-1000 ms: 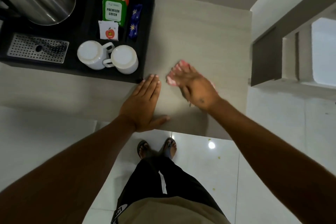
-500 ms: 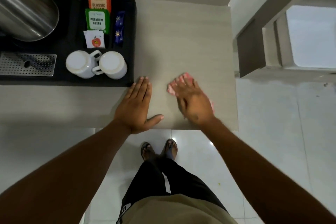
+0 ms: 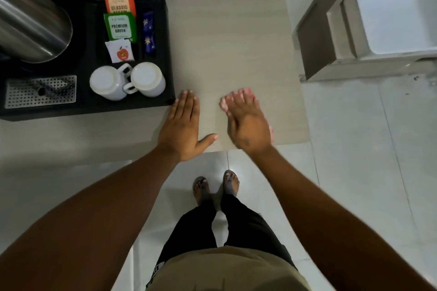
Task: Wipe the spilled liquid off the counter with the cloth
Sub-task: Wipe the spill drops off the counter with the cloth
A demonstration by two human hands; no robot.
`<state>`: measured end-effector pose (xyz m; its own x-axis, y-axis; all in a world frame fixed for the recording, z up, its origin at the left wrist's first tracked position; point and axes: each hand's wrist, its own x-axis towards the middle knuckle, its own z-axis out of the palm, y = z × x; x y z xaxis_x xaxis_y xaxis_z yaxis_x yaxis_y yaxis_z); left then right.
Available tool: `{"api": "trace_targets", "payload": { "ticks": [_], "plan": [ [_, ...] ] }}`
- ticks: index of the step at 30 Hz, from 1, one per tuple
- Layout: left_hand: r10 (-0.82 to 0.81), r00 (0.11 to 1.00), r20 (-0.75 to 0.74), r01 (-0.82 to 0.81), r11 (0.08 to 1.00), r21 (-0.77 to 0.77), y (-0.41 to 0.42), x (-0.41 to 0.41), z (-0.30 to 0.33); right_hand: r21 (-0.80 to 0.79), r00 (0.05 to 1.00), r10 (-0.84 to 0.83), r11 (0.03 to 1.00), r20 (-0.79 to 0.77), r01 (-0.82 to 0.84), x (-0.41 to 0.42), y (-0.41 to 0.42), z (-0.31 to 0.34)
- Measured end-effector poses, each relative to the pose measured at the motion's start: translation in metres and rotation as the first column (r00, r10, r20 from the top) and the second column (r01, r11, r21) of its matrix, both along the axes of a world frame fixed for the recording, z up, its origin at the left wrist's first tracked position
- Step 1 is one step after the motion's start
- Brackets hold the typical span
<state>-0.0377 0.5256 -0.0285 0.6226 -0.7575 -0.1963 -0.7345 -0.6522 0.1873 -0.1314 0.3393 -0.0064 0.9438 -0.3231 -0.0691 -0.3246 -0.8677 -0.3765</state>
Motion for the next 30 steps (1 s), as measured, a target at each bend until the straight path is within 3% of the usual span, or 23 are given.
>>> {"api": "trace_targets", "payload": {
  "ticks": [4,8,13,17,23,28,30],
  "plan": [
    [0.005,0.999,0.032,-0.005,1.000,0.011,0.001,-0.001,-0.004,0.044,0.990,-0.141,0.989,0.003,0.140,-0.061,-0.017,0.001],
    [0.004,0.999,0.041,-0.006,0.999,0.044,0.001,-0.001,-0.006,0.033,0.914,-0.406,0.914,0.023,0.405,-0.045,-0.082,0.010],
    [0.001,0.999,0.048,-0.001,1.000,0.013,0.001,0.000,-0.008,0.043,0.969,-0.246,0.968,-0.014,0.247,0.020,-0.053,0.000],
    [-0.002,0.997,0.074,0.001,1.000,0.012,0.001,0.000,-0.011,0.015,0.995,-0.079,0.997,0.068,0.079,-0.010,0.021,-0.004],
    [-0.002,0.999,0.050,-0.001,0.997,0.077,-0.001,0.001,-0.007,-0.023,0.968,-0.251,0.968,0.008,0.251,-0.042,-0.037,-0.009],
    [0.033,0.999,0.018,-0.035,0.995,0.089,-0.021,0.000,-0.004,-0.001,0.940,-0.341,0.940,0.004,0.341,0.038,-0.103,-0.006],
    [0.041,0.999,0.024,-0.043,0.995,0.090,-0.029,0.003,-0.002,0.041,0.961,-0.276,0.961,0.010,0.275,0.071,-0.095,-0.008]
  ]
}}
